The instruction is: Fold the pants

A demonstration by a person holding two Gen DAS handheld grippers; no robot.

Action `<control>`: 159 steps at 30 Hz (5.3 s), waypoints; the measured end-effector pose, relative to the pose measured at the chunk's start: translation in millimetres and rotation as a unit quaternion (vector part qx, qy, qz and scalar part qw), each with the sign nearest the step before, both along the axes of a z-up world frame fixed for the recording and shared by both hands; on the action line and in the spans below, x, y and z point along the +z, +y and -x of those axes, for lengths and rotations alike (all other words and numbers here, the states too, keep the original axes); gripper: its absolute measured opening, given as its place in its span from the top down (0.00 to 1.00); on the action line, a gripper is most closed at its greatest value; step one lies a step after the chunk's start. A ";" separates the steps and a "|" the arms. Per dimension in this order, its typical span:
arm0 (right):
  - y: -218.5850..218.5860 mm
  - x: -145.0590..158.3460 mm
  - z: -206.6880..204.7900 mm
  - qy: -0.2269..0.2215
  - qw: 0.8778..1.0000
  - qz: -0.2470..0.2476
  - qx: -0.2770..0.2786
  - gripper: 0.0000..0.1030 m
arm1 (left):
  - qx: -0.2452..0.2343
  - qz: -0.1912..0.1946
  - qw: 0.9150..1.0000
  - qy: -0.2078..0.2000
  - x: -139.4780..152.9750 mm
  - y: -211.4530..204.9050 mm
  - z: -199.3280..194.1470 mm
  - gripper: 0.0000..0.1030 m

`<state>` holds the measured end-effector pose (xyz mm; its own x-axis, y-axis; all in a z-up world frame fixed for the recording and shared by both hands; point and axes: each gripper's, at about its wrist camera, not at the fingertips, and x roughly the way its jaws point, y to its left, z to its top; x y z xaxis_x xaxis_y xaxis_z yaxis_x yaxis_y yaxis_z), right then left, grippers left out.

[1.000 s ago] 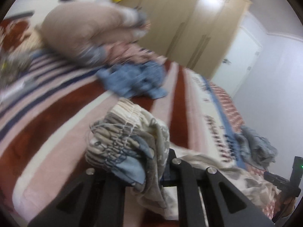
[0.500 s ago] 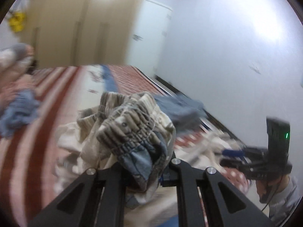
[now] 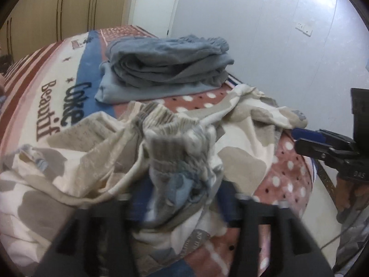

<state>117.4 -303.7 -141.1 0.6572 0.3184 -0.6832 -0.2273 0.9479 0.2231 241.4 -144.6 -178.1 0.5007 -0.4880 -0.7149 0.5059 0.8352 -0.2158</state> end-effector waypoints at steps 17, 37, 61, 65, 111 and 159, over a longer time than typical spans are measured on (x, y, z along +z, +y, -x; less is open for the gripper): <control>84.4 -26.5 -91.9 0.063 0.984 0.111 0.124 0.66 | 0.102 0.019 0.994 -0.040 23.7 121.0 6.9 0.18; 88.2 -14.3 -161.4 0.066 0.994 0.070 0.041 0.48 | 0.051 0.032 0.998 -0.001 -14.4 164.5 16.7 0.17; 209.6 -37.1 -151.5 0.129 0.975 -0.019 0.181 0.85 | 0.039 0.091 0.995 0.014 -0.2 170.2 -3.6 0.17; 189.2 -45.5 -181.5 0.132 0.982 -0.027 0.134 0.87 | 0.032 0.085 0.995 0.038 -18.1 162.5 -9.5 0.17; -54.7 -29.9 -7.9 0.082 0.982 -0.094 -0.140 0.36 | -0.025 0.085 0.996 -0.013 48.2 103.5 36.7 0.17; 276.8 36.9 -79.5 -0.057 0.982 0.000 0.182 0.93 | 0.165 0.098 0.980 -0.059 61.3 250.3 60.5 0.17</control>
